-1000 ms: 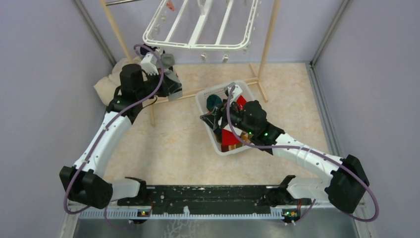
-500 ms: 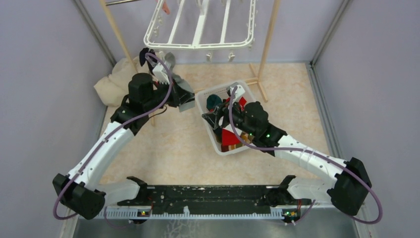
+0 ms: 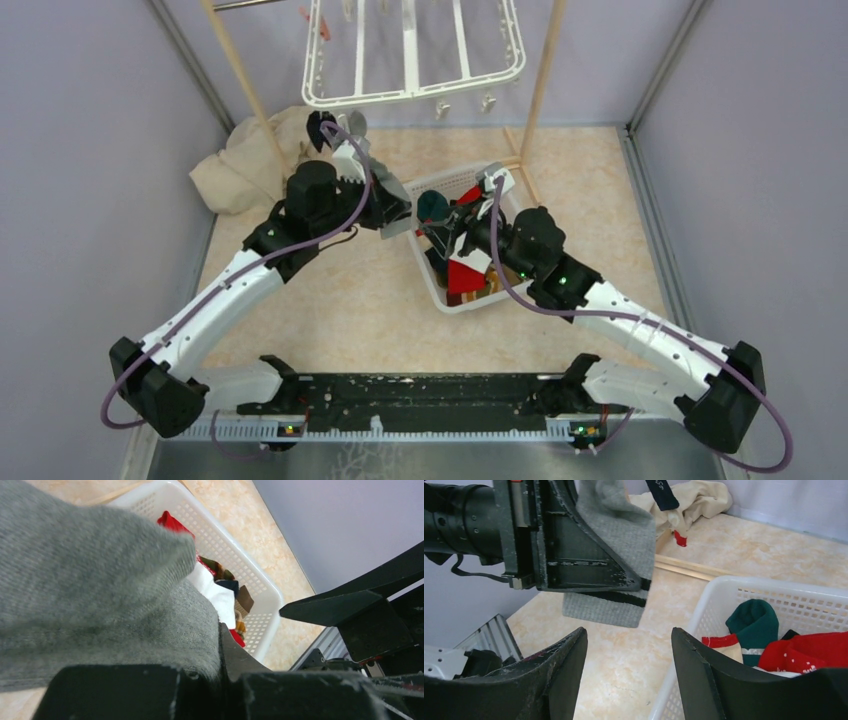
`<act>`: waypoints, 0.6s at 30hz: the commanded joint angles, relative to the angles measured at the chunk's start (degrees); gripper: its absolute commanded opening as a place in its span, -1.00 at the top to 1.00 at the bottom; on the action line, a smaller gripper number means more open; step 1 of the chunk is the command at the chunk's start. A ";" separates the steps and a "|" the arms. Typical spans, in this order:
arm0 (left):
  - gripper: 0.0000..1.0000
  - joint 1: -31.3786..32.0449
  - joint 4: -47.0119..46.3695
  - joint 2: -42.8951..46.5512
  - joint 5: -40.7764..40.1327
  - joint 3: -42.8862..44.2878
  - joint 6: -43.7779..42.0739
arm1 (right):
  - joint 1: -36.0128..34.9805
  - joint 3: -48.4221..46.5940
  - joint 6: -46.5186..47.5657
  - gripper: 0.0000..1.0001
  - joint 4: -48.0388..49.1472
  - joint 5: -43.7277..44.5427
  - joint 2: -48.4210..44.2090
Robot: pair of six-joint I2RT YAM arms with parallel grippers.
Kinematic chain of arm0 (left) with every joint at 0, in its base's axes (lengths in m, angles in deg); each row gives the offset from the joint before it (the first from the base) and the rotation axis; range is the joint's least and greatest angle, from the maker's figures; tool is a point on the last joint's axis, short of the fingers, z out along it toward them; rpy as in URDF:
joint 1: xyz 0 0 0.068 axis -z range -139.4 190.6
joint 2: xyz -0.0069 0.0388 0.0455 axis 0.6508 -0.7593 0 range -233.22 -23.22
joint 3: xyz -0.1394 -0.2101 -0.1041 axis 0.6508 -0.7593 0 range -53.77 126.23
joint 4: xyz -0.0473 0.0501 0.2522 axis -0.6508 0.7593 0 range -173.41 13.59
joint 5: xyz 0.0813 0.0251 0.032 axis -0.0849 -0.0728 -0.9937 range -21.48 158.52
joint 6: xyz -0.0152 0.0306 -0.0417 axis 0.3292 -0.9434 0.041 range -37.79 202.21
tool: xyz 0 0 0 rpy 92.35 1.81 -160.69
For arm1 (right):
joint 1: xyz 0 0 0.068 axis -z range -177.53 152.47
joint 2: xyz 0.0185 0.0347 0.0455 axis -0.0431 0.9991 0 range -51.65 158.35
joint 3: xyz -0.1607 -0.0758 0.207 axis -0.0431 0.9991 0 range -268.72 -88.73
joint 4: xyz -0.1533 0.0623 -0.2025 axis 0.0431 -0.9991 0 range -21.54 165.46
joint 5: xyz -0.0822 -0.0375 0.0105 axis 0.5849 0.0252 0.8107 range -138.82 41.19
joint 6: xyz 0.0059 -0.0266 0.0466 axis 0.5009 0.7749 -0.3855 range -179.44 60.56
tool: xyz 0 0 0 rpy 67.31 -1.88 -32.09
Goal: Remove the socks clipped to the hanger
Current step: Remove the sock from the hanger.
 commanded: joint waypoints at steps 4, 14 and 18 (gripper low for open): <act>0.85 3.38 -5.20 -2.55 -0.23 2.84 3.88 | -0.73 -2.87 0.59 -0.29 -0.02 -4.99 -0.99; 0.79 3.49 -14.65 -0.90 7.20 -0.79 8.76 | 0.36 -0.86 -1.61 -0.37 1.13 -7.27 -0.32; 0.78 3.49 -18.24 -0.72 10.35 -2.29 10.62 | 3.91 1.92 -6.01 -0.38 7.04 -11.96 -0.33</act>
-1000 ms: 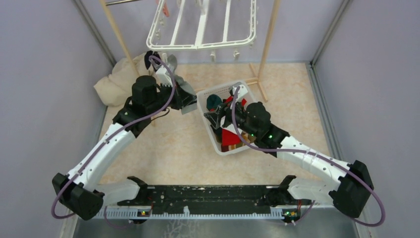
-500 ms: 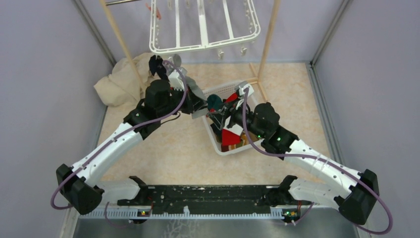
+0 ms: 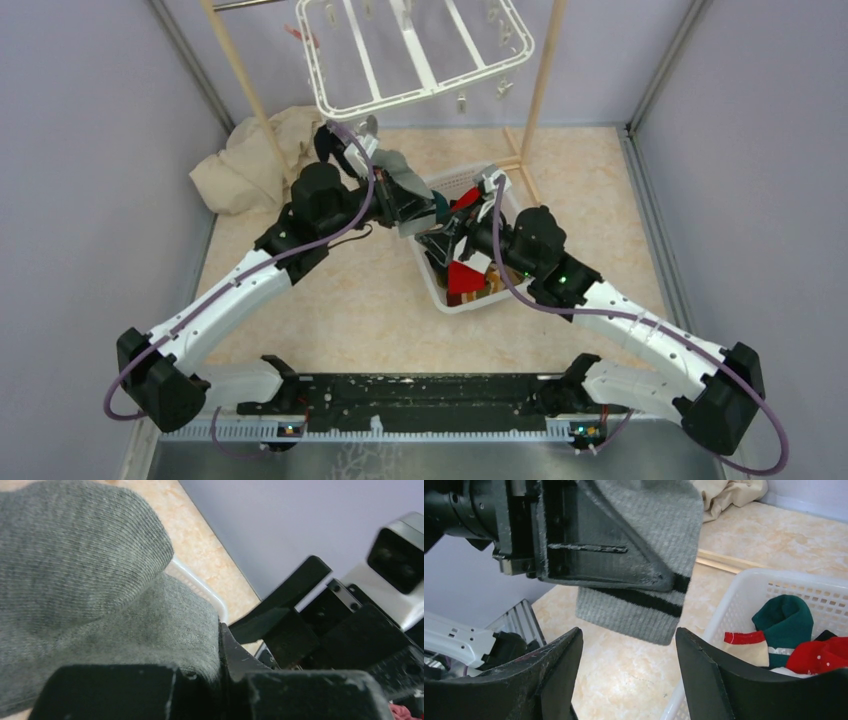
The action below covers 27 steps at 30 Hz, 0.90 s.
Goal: Remove the socks clipped to the hanger
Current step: Remove the sock from the hanger.
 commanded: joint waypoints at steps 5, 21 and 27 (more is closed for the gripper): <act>0.77 0.28 -11.75 2.87 6.77 -4.96 5.45 | 6.66 3.61 -8.84 -0.38 13.52 -9.65 0.28; 0.74 0.15 -18.81 3.96 7.85 -9.28 8.39 | 6.86 3.04 -12.04 0.01 18.08 -14.78 3.04; 0.58 0.20 -19.25 3.95 8.01 -9.63 8.59 | 6.82 3.47 -12.53 0.60 18.54 -15.22 3.20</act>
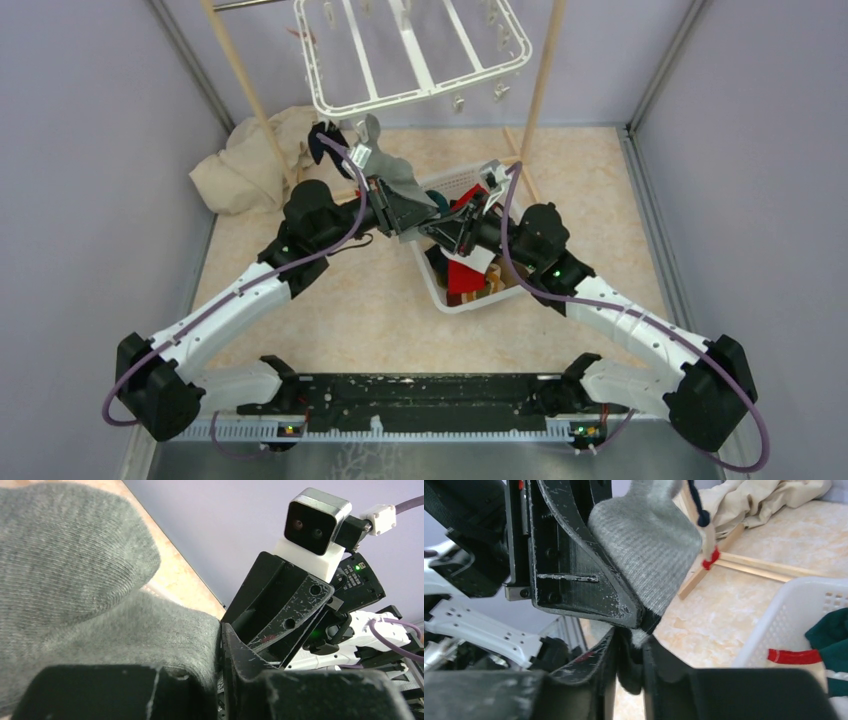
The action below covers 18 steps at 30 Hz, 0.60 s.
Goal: Remove the socks clipped to the hanger
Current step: Remove the sock from the hanger.
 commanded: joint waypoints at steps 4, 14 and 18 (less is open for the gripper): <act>0.21 0.15 -1.46 1.67 0.74 -0.12 -0.27 | 0.33 -0.73 -0.99 1.00 4.50 -1.52 0.10; -0.38 0.06 15.86 7.14 -8.07 3.22 -8.27 | 0.35 -0.99 0.99 1.00 0.17 0.15 -1.92; -0.44 -0.03 19.94 10.42 -11.10 3.13 -9.53 | 0.31 -1.11 2.19 1.00 -2.85 1.43 -3.30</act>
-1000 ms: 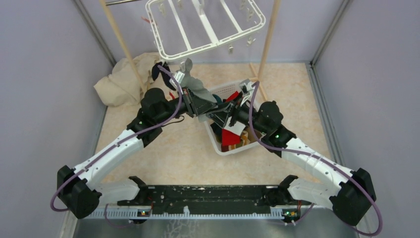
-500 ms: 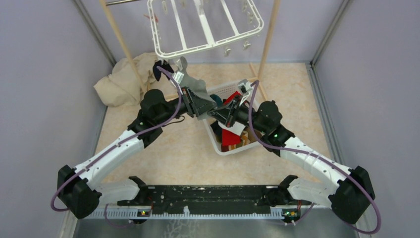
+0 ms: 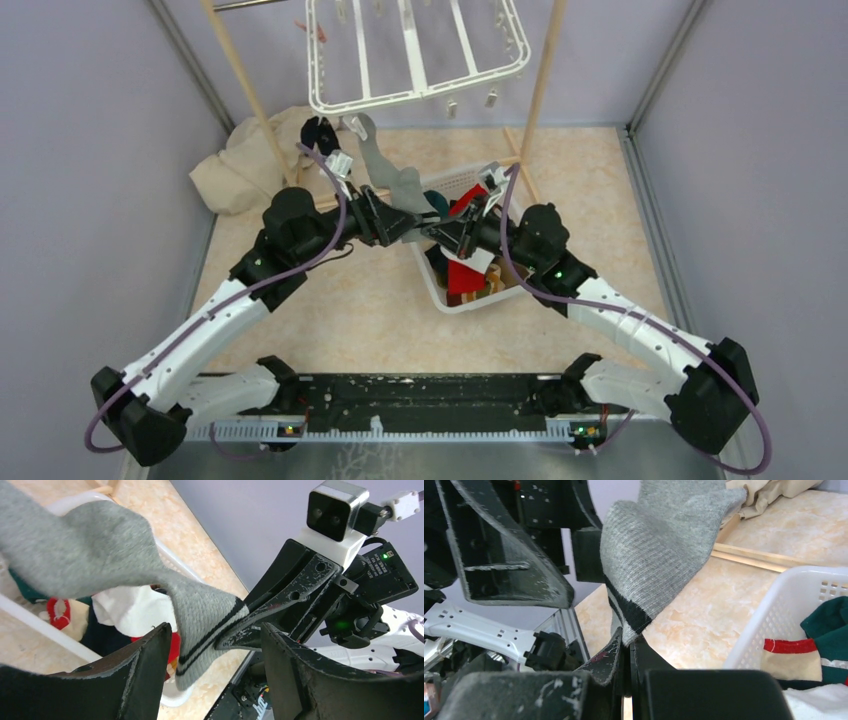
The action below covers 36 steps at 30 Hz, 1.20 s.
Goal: Remove the socks clipped to the hanger
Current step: Remove the sock from the hanger.
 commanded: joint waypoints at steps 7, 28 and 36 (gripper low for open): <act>-0.46 -0.09 10.49 4.72 -6.48 4.67 -5.14 | 0.39 -0.72 3.14 1.00 -4.11 3.80 -5.29; -0.98 -0.97 -4.82 5.88 -26.55 1.51 -17.77 | 0.44 0.54 2.37 1.00 -5.35 2.60 -6.46; -0.98 -0.97 -15.02 1.28 -29.50 0.45 -23.49 | 0.44 0.20 1.76 1.00 -5.08 1.91 -6.26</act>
